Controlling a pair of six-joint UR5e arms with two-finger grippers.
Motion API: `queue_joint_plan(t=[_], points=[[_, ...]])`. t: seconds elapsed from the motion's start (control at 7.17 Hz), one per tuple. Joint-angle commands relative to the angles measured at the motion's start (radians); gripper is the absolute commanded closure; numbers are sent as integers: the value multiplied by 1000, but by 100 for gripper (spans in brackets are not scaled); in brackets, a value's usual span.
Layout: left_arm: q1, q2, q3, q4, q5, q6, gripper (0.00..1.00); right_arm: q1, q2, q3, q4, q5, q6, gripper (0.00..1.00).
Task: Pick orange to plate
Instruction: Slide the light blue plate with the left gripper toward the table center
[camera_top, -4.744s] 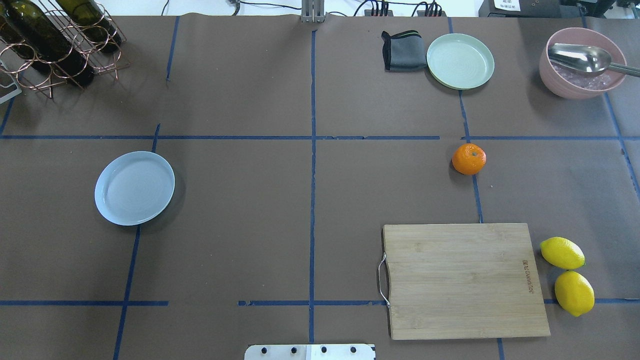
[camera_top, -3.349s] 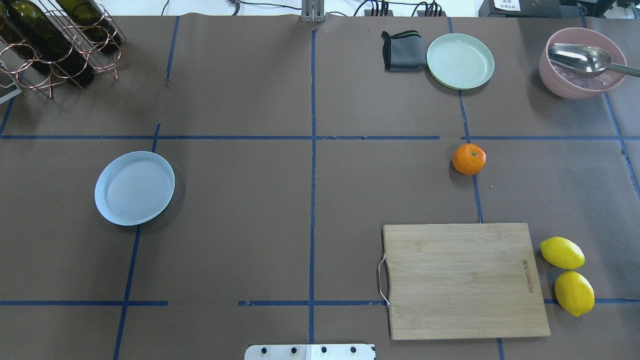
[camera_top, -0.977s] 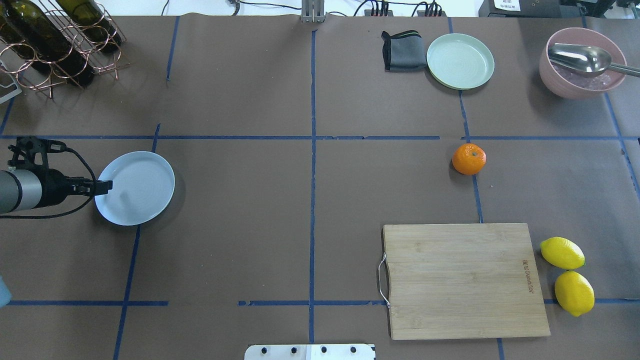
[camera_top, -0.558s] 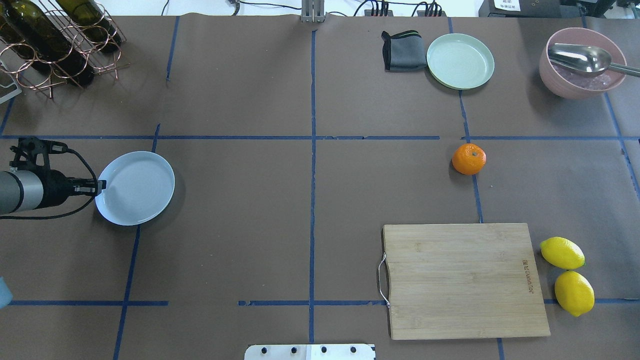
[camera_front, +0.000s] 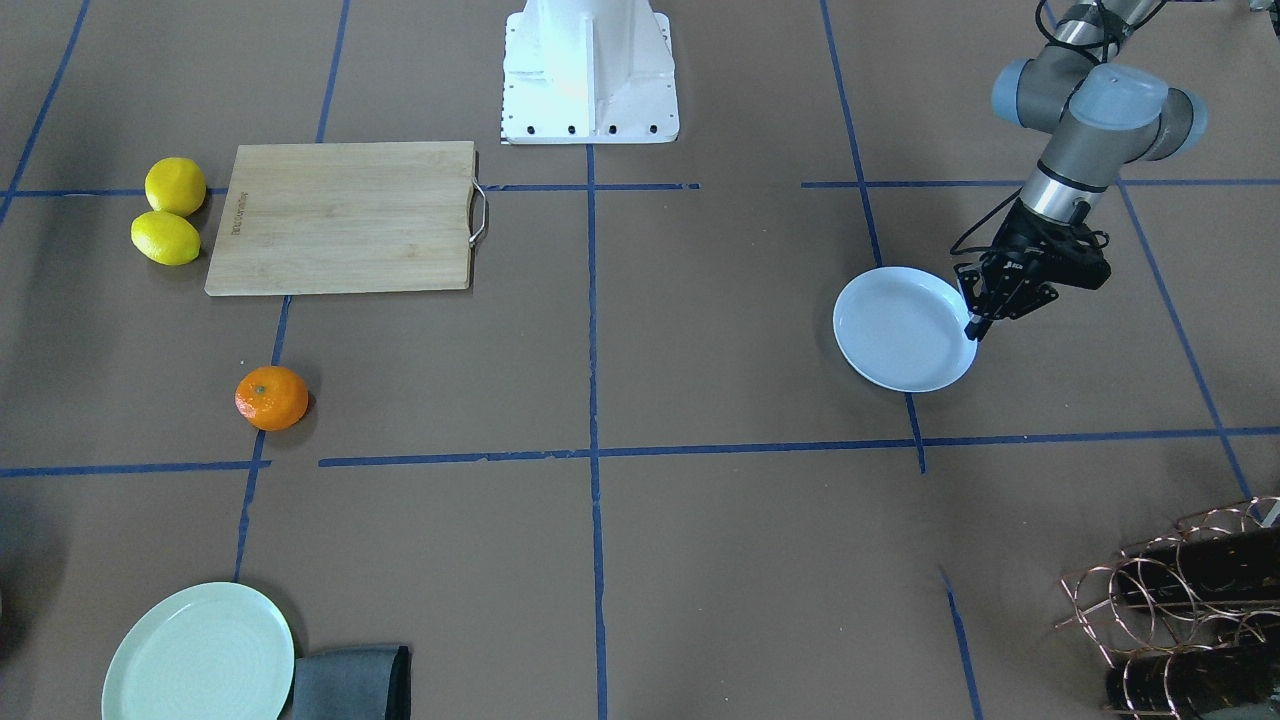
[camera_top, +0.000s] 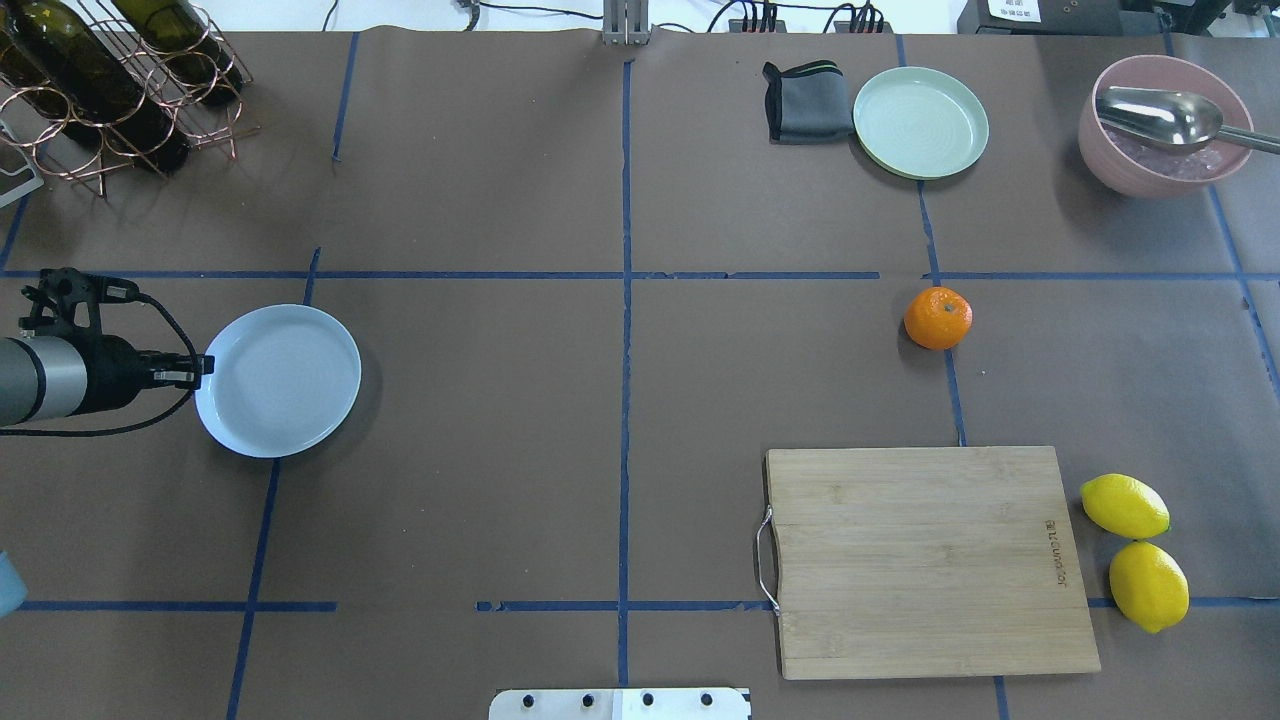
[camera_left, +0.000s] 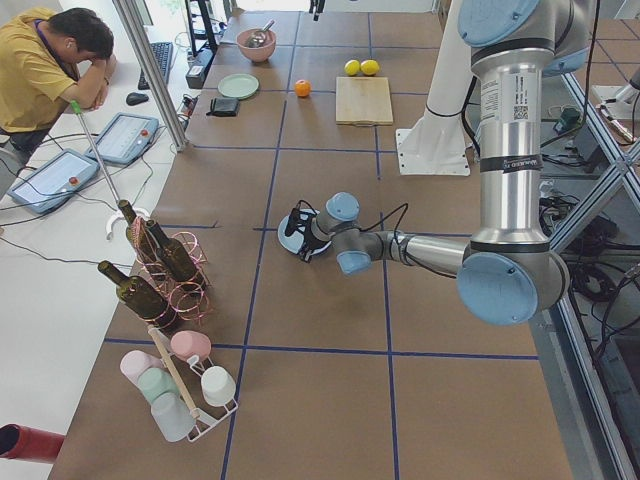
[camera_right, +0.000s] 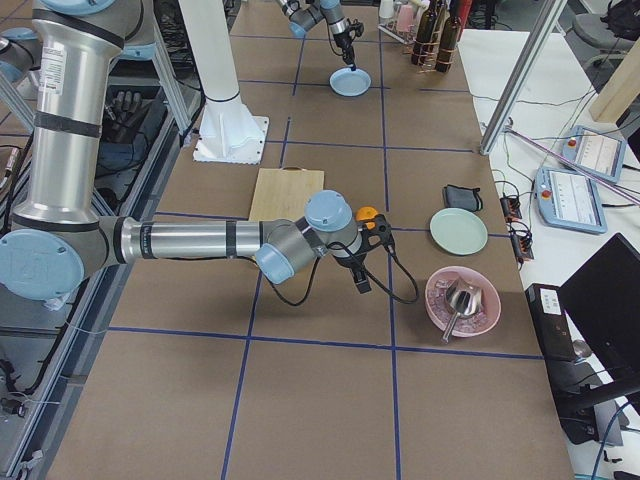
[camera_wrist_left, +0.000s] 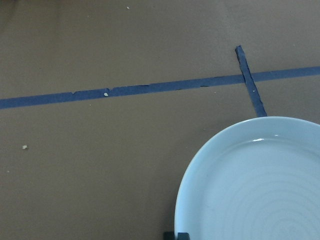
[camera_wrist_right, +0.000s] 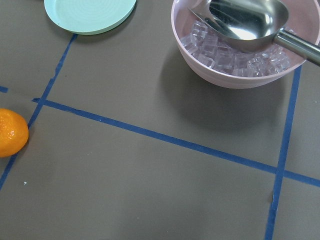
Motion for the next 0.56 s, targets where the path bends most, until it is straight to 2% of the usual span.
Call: queue_joint_plan(t=[0.0, 0.28, 0.42], points=[[-10, -5, -74, 6, -93, -1, 100, 0, 0, 0, 0, -1, 0, 0], [-26, -130, -57, 37, -91, -10, 100, 0, 0, 0, -2, -1, 2, 0], [-24, -281, -48, 183, -88, -16, 100, 0, 0, 0, -2, -1, 3, 0]])
